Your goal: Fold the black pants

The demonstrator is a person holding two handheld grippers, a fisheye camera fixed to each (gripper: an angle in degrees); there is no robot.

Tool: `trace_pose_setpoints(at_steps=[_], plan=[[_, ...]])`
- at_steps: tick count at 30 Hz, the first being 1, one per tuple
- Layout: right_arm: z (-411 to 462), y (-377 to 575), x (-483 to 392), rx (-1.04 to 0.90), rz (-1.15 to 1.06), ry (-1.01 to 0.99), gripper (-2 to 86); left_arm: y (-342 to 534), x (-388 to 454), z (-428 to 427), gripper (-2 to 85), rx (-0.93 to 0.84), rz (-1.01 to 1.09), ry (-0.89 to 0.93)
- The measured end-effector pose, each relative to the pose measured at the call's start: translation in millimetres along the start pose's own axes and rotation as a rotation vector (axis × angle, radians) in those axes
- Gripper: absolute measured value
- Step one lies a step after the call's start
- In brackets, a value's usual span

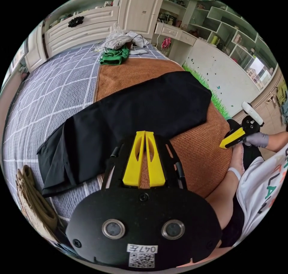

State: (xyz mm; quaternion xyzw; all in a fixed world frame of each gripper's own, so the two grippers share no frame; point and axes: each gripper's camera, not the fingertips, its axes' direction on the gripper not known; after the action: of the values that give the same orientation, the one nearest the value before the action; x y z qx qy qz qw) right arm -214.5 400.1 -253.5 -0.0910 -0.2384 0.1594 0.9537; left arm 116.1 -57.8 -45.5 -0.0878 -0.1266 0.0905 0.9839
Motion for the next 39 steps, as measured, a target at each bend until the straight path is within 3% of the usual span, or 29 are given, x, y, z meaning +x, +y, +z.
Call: trace_pose_setpoints(at_steps=[4, 10, 20, 29, 39], plan=[[-11, -3, -18, 0.014, -0.029, 0.067, -0.5, -11, 2, 14, -0.9, -0.055, 0.008, -0.007], [-26, -3, -12, 0.036, 0.017, -0.006, -0.5, -29, 12, 43, -0.9, -0.173, 0.05, -0.037], [-42, -4, -31, 0.049, -0.019, 0.038, -0.5, -26, -9, 57, -1.0, -0.093, -0.147, 0.141], [-48, -11, -50, 0.015, -0.048, 0.11, -0.5, -25, 41, 42, -1.0, -0.055, -0.048, -0.053], [-49, -2, -39, 0.067, 0.008, 0.047, -0.5, -7, 59, 10, -1.0, 0.032, -0.129, -0.18]])
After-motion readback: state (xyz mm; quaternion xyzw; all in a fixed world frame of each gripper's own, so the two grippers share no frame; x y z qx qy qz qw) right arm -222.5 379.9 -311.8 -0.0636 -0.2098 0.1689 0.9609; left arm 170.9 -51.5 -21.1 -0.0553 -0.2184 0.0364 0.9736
